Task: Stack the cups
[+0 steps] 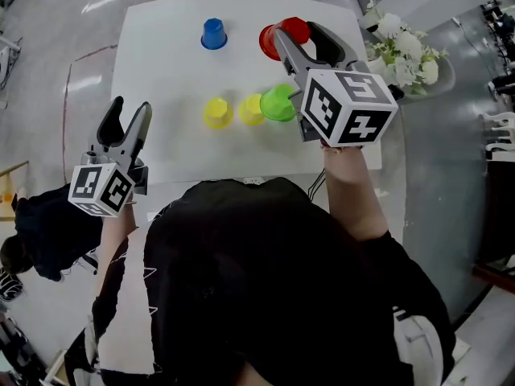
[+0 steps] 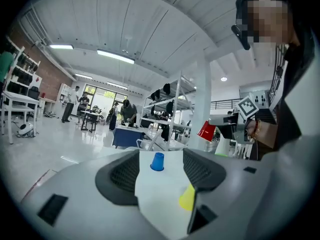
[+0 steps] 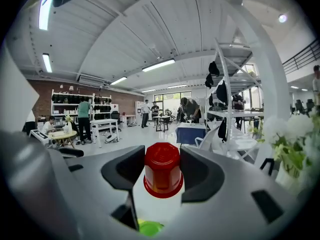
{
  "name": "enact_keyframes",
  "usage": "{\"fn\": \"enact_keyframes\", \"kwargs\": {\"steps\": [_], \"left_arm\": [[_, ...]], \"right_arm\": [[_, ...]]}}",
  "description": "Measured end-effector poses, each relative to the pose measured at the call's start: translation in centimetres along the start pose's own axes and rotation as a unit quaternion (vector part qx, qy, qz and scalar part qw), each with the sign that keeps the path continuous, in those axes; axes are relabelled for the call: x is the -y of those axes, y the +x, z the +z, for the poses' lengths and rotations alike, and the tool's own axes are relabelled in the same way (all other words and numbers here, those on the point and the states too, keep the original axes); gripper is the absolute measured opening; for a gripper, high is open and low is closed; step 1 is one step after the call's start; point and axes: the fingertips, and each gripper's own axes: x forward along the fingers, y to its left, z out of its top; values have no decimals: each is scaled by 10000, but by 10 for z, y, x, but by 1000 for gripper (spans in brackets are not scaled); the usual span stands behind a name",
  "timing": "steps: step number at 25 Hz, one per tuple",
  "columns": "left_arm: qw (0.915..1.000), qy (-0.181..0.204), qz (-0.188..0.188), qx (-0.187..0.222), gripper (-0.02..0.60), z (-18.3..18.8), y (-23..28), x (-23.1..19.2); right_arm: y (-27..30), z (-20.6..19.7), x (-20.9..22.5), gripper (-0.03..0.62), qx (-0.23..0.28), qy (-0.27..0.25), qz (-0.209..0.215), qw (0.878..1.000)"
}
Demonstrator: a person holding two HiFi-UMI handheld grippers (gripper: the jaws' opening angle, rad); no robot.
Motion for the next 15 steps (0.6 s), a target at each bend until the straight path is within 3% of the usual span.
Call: {"fn": "enact_keyframes", "kwargs": {"steps": [8, 15], "left_arm": [[9987, 21, -501, -34, 285, -3, 7, 7], [9981, -14, -616, -4, 285, -4, 4, 4]], "right_arm": [[-13, -14, -41, 221, -150, -11, 61, 9999], [-16, -38, -69, 221, -436, -58, 200, 9988]]}}
